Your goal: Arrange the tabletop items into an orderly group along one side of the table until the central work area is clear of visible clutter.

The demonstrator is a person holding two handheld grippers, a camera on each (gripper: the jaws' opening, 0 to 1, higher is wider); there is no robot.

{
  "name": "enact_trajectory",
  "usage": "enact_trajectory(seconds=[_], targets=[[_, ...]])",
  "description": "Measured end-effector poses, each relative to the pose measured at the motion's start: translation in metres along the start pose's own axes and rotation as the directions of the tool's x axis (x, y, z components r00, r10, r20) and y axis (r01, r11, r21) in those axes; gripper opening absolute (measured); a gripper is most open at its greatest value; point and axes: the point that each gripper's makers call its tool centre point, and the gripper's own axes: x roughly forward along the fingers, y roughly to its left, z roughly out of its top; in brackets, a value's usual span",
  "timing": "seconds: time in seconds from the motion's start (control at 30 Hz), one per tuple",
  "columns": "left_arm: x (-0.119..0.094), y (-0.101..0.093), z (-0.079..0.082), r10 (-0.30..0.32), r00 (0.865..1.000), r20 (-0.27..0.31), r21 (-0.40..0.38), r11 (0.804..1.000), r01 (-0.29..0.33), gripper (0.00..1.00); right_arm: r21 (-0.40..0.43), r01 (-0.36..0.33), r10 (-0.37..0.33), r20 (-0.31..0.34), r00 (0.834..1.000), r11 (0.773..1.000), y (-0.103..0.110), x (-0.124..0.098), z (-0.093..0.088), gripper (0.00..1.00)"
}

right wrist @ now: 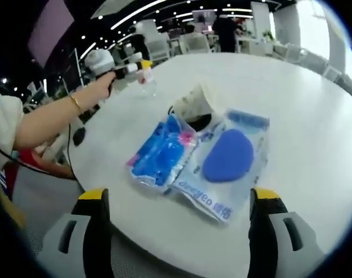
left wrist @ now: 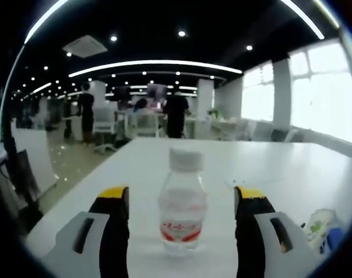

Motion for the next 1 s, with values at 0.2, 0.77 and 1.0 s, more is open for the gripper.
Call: enact_trajectory(seconds=[0.2, 0.77, 1.0], targets=[[-0.013, -0.004, 0.007, -0.027, 1.000, 0.008, 0.009, 1.000, 0.026, 0.74, -0.032, -0.015, 0.016, 0.003, 1.000, 0.999, 0.005, 0.000, 0.002, 0.99], [-0.057, -0.055, 0.011, -0.262, 0.965, -0.004, 0.106, 0.959, 0.261, 0.97, -0.152, 0.005, -0.007, -0.011, 1.000, 0.988, 0.009, -0.001, 0.002, 0.99], [-0.075, -0.078, 0.006, -0.360, 0.932, -0.052, 0.149, 0.920, 0.363, 0.99, -0.158, -0.002, -0.002, -0.020, 1.000, 0.987, 0.011, -0.002, 0.000, 0.99]])
